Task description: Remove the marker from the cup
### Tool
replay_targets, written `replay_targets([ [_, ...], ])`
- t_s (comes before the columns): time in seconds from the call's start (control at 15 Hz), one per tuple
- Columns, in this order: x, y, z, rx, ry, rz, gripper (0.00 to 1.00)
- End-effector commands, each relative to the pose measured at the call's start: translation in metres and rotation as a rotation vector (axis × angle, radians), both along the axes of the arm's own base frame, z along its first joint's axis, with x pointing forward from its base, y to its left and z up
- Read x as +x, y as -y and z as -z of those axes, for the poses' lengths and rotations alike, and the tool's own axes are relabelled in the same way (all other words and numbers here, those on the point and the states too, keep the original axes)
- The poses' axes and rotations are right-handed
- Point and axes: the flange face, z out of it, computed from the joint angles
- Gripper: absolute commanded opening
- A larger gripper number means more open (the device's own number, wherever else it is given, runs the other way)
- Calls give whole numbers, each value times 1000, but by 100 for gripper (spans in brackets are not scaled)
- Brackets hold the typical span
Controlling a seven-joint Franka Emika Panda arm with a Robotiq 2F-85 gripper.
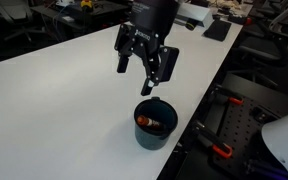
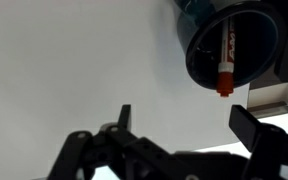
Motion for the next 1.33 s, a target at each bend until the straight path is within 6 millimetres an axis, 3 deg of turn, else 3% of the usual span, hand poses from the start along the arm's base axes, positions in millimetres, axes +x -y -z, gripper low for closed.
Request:
replay_targets([
  [0.0, -3, 8, 3, -5, -49, -81, 100],
  [0.33, 2, 9, -2, -57, -4, -158, 100],
  [0.73, 6, -15, -1, -90, 135, -226, 100],
  [1.13, 3, -20, 1, -89, 104, -240, 100],
  [1.27, 12, -25, 8, -84, 97, -212, 100],
])
